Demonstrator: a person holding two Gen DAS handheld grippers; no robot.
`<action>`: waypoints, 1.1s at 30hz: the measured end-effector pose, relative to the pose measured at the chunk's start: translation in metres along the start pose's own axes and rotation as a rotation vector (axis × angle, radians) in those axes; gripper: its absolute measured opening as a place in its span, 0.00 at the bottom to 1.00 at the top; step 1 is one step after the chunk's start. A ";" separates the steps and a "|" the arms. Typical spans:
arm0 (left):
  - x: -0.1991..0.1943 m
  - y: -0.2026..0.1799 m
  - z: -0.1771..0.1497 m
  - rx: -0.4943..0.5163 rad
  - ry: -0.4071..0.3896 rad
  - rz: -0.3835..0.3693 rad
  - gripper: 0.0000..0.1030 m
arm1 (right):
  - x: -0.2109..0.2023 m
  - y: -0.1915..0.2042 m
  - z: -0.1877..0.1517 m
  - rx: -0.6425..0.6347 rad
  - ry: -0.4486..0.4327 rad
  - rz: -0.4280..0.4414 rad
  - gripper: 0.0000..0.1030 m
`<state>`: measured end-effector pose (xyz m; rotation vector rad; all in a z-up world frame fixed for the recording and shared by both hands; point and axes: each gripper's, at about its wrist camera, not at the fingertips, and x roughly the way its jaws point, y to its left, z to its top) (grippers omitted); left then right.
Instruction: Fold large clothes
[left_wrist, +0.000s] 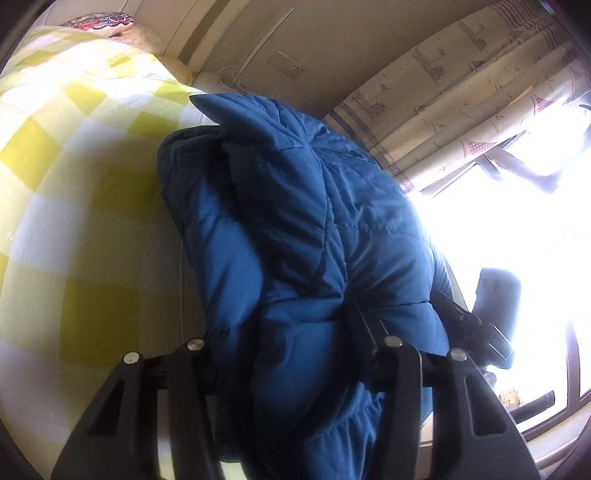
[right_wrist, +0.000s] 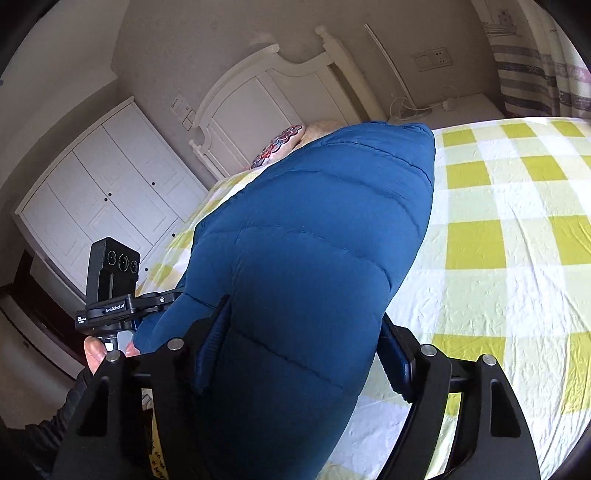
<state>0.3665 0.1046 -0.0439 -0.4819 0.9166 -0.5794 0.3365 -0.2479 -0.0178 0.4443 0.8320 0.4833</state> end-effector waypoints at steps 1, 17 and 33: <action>0.012 -0.005 0.013 0.011 -0.010 0.006 0.47 | 0.002 -0.011 0.011 0.024 -0.011 -0.013 0.71; 0.053 -0.037 0.056 0.027 -0.205 0.210 0.73 | -0.022 -0.069 0.041 0.222 -0.059 -0.183 0.89; -0.082 -0.190 -0.136 0.434 -0.618 0.557 0.98 | -0.136 0.119 -0.132 -0.333 -0.449 -0.525 0.95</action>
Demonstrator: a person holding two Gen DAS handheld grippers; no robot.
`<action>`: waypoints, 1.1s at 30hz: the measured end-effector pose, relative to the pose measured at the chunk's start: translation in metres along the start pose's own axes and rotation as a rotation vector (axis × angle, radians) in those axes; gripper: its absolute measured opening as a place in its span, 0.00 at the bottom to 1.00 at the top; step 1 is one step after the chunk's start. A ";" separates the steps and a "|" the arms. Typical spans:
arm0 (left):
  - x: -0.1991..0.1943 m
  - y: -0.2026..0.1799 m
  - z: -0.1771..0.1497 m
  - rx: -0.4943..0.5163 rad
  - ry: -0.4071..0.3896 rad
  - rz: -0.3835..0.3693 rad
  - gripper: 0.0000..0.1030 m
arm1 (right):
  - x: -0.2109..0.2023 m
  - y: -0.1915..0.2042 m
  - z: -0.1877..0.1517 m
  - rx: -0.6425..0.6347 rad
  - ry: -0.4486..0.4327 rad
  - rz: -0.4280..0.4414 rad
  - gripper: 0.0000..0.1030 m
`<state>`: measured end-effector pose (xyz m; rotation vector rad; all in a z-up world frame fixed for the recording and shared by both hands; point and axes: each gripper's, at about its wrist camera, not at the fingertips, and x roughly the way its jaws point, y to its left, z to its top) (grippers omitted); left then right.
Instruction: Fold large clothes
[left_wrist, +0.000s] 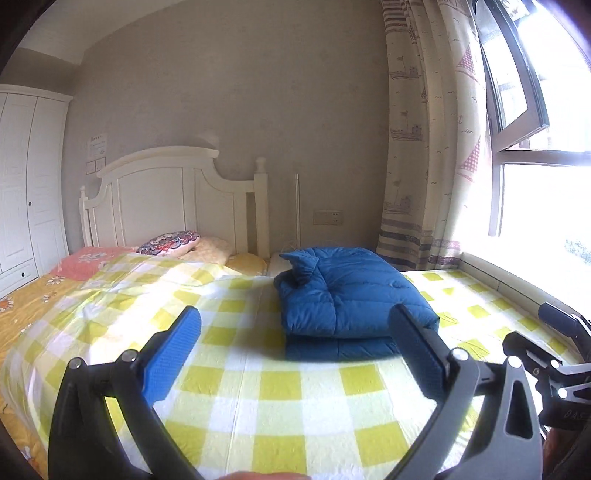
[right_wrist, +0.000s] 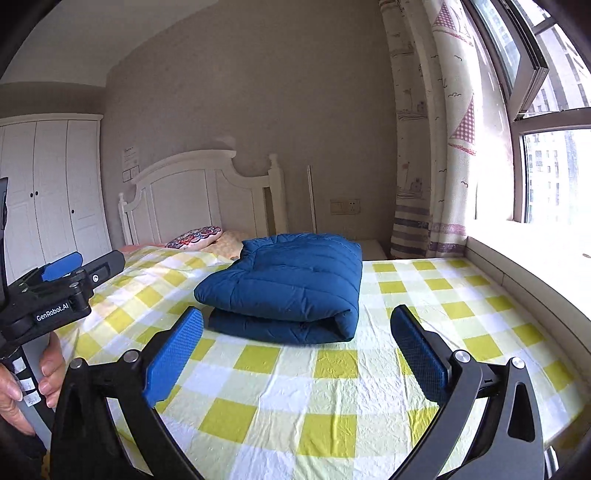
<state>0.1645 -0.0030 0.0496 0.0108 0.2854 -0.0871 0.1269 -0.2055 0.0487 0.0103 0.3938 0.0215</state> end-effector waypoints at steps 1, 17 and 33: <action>-0.003 -0.002 -0.009 -0.009 0.025 -0.001 0.98 | -0.002 0.005 -0.005 -0.024 0.009 -0.015 0.95; 0.007 -0.005 -0.058 -0.025 0.145 -0.007 0.98 | -0.007 0.008 -0.034 -0.023 0.071 -0.017 0.95; 0.003 -0.005 -0.067 0.006 0.153 0.001 0.98 | -0.014 0.018 -0.039 -0.034 0.072 -0.002 0.95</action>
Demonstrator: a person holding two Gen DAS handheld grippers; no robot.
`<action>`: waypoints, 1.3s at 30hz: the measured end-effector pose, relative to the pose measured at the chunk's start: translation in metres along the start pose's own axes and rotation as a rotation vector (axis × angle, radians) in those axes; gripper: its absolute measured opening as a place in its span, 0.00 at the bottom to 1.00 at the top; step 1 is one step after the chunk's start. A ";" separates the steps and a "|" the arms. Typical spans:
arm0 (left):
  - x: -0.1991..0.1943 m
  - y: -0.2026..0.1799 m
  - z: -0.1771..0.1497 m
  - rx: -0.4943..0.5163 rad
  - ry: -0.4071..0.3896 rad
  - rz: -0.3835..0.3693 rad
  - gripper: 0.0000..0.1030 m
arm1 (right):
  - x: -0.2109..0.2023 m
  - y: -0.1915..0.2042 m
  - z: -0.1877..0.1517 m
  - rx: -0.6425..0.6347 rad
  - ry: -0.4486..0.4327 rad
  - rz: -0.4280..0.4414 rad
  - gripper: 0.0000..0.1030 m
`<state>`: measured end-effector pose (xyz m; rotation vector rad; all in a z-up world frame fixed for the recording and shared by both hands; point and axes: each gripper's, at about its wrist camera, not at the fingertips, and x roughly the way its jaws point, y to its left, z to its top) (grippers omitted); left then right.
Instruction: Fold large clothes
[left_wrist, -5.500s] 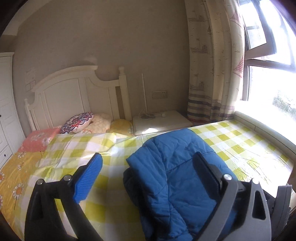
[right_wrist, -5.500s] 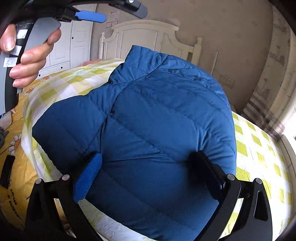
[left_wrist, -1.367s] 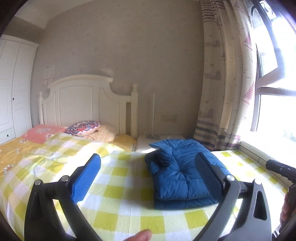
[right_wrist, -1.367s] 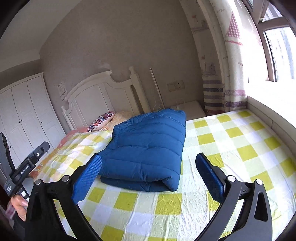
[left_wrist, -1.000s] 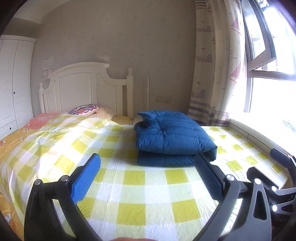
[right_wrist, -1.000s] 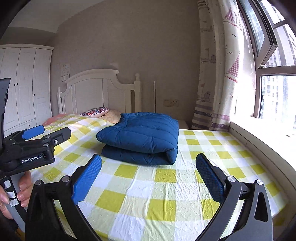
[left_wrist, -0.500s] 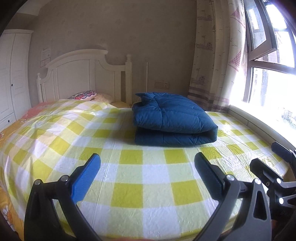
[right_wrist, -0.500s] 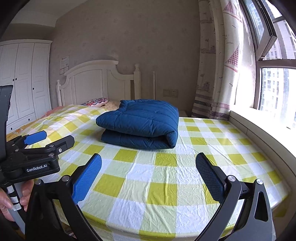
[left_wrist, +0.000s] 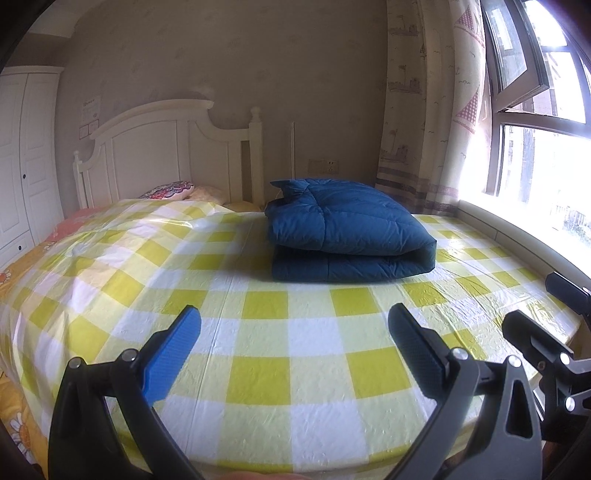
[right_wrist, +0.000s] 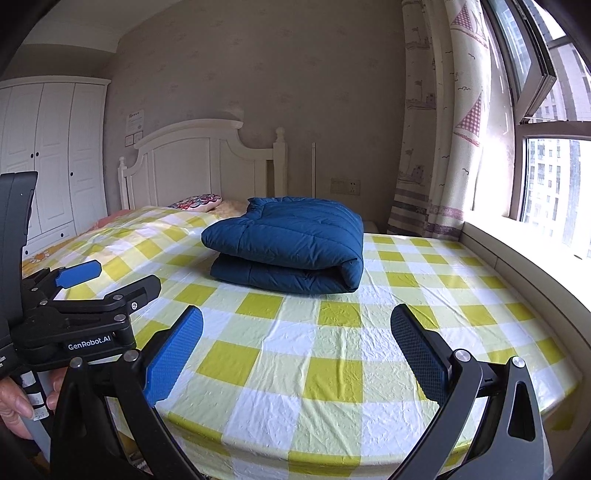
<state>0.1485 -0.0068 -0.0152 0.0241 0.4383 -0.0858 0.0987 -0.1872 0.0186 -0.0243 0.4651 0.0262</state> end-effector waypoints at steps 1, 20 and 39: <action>0.000 0.000 -0.001 0.001 0.002 0.000 0.98 | 0.000 0.000 -0.001 0.000 0.002 -0.001 0.95; -0.008 -0.004 -0.004 0.021 -0.019 0.002 0.98 | -0.004 -0.002 -0.005 0.022 -0.005 -0.002 0.95; -0.012 -0.006 -0.004 0.033 -0.028 -0.001 0.98 | -0.005 -0.003 -0.009 0.038 -0.001 -0.001 0.95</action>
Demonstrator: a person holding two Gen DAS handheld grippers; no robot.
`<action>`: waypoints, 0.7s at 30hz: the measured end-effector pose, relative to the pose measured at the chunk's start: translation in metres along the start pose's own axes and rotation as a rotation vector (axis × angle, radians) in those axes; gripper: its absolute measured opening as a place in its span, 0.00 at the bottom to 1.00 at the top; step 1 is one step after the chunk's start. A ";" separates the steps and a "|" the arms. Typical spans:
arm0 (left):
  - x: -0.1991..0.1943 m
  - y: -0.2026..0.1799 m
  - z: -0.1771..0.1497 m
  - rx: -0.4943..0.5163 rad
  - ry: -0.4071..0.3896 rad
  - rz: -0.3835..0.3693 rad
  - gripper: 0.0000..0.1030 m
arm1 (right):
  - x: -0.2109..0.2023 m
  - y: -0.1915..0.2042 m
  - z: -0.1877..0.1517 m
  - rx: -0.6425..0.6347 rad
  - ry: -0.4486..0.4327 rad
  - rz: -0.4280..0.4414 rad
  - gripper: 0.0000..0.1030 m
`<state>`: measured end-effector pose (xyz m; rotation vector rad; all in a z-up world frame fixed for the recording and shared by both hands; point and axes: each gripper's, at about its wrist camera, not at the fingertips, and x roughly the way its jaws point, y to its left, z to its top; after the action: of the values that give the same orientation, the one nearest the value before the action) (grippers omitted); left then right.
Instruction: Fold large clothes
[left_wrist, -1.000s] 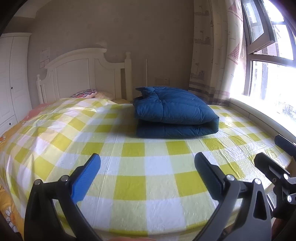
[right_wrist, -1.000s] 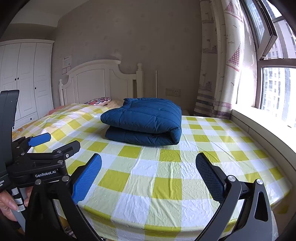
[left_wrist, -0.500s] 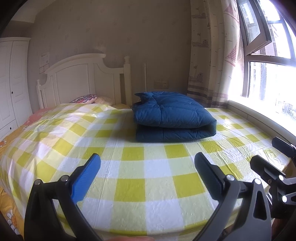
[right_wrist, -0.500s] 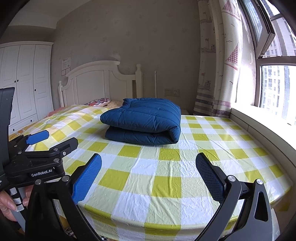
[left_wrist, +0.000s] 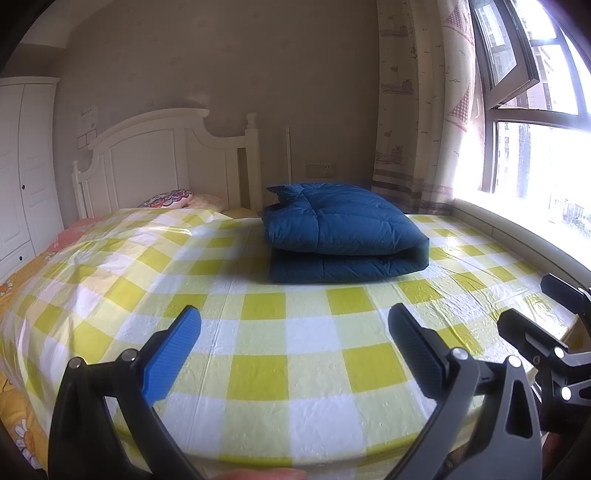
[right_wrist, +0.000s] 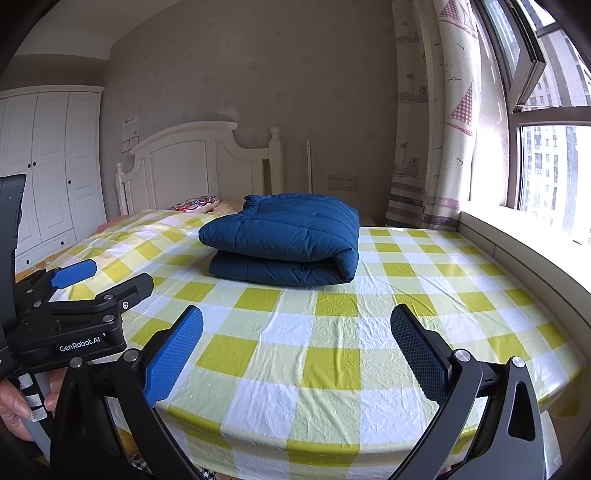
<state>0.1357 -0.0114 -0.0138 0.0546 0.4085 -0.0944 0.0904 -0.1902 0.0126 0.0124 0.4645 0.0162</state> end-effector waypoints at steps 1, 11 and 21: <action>-0.001 0.000 0.000 0.002 -0.002 0.000 0.98 | 0.000 0.000 0.000 -0.001 0.001 0.000 0.95; -0.006 -0.003 0.008 0.018 -0.035 -0.012 0.98 | 0.001 0.001 0.000 -0.008 0.001 0.001 0.95; 0.023 -0.003 0.033 0.024 -0.018 -0.080 0.98 | 0.026 -0.015 0.008 0.002 0.050 -0.030 0.95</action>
<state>0.1694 -0.0191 0.0069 0.0610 0.3913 -0.1782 0.1173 -0.2050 0.0077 0.0068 0.5150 -0.0138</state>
